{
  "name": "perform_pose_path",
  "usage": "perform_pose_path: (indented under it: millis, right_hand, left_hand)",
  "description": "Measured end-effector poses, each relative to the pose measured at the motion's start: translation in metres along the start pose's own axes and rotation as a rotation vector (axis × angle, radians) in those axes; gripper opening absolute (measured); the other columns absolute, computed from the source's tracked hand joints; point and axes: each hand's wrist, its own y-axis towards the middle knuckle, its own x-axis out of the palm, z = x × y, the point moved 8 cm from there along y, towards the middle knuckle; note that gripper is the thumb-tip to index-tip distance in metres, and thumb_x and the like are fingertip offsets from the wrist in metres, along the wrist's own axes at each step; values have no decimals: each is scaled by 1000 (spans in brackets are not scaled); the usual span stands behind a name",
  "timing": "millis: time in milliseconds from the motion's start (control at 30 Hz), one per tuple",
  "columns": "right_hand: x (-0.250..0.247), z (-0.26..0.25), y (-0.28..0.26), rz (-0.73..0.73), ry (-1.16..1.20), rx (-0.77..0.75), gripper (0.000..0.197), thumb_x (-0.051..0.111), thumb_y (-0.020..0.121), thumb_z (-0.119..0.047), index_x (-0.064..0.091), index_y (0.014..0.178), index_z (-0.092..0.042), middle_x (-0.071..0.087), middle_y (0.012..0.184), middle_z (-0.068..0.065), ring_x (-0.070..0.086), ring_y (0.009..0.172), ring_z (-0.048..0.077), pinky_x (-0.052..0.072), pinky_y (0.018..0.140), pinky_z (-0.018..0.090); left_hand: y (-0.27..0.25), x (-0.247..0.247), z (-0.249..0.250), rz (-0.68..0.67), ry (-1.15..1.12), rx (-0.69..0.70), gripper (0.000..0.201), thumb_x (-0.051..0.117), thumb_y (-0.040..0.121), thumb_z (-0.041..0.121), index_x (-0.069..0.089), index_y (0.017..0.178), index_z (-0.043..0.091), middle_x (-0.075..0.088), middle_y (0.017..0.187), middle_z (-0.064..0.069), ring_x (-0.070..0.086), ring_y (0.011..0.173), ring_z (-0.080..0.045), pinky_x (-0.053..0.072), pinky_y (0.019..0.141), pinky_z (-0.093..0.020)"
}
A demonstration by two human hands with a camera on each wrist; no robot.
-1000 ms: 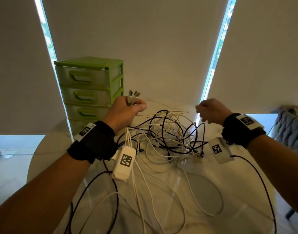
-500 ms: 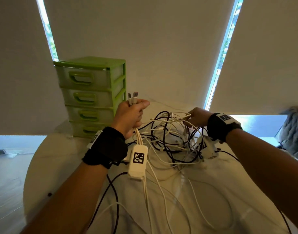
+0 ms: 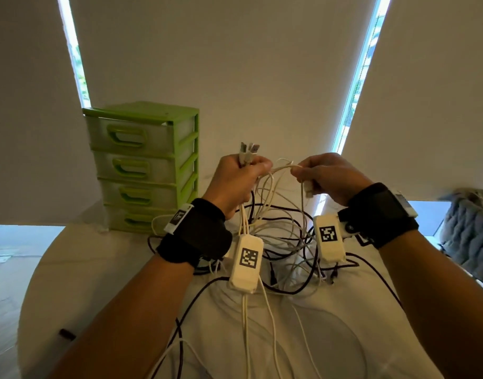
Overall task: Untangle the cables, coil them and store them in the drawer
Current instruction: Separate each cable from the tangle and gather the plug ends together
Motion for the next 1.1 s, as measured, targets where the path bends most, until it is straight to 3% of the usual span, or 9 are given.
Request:
perform_pose_path:
  millis: [233, 300, 333, 367, 400, 567, 767, 900, 1100]
  right_hand:
    - [11, -15, -16, -7, 319, -7, 9, 68, 86, -16, 68, 95, -12, 66, 89, 10, 62, 72, 16, 52, 61, 23]
    - [17, -15, -21, -21, 386, -15, 6, 64, 88, -11, 68, 93, -9, 66, 93, 12, 64, 78, 19, 55, 64, 23]
    - [19, -17, -22, -8, 393, -32, 7, 62, 89, -8, 68, 93, -9, 67, 97, 14, 66, 80, 20, 56, 66, 24]
    - [20, -18, -22, 15, 394, -54, 10, 60, 90, -4, 69, 94, -9, 66, 101, 16, 66, 80, 21, 56, 68, 25]
    - [21, -20, -21, 39, 400, -73, 14, 59, 90, 0, 68, 96, -8, 65, 105, 16, 67, 78, 21, 57, 68, 25]
    - [42, -33, -18, -73, 532, -81, 18, 52, 91, 6, 68, 93, -2, 71, 96, 14, 69, 80, 21, 57, 66, 22]
    - [56, -37, -20, -168, 235, -174, 22, 57, 93, -10, 65, 113, -16, 68, 104, 6, 60, 65, 13, 52, 62, 23]
    - [66, -44, -19, -143, -13, -304, 19, 54, 95, -26, 71, 101, -20, 71, 87, -6, 55, 63, 1, 45, 60, 15]
    - [67, -49, -23, -117, 9, -362, 13, 63, 90, -24, 74, 95, -19, 74, 87, -4, 66, 85, 0, 45, 73, 10]
  left_hand:
    - [-7, 12, 10, -17, 176, 171, 4, 72, 83, 12, 73, 87, 12, 46, 59, 8, 44, 41, -1, 36, 44, -10]
    - [-5, 10, 6, -11, 171, 166, 7, 72, 82, 10, 73, 89, 10, 32, 67, 19, 50, 44, -13, 45, 46, -22]
    - [-4, 8, 4, -1, 154, 152, 7, 72, 82, 8, 73, 90, 8, 34, 96, 14, 52, 47, -17, 46, 49, -30]
    - [-2, 5, 2, 7, 133, 137, 8, 72, 82, 7, 72, 90, 7, 50, 54, 1, 50, 44, -14, 42, 51, -21]
    - [0, 4, 1, 4, 118, 129, 10, 72, 82, 5, 72, 91, 6, 38, 61, 13, 45, 39, -8, 42, 47, -17]
    - [2, 3, 2, -60, 60, 152, 22, 66, 84, -4, 67, 106, -6, 53, 46, 17, 47, 38, 6, 33, 43, -2]
    - [11, -20, 2, 41, -78, 63, 19, 62, 91, 13, 68, 103, 0, 47, 42, 16, 37, 36, -1, 27, 40, -13]
    - [12, -24, 6, 5, -133, 66, 21, 60, 92, 21, 68, 99, 3, 45, 47, 12, 25, 40, -2, 22, 38, -16]
    - [16, -19, -9, -135, -297, -91, 32, 67, 77, 37, 58, 97, 13, 38, 65, 3, 26, 45, -4, 23, 44, -18]
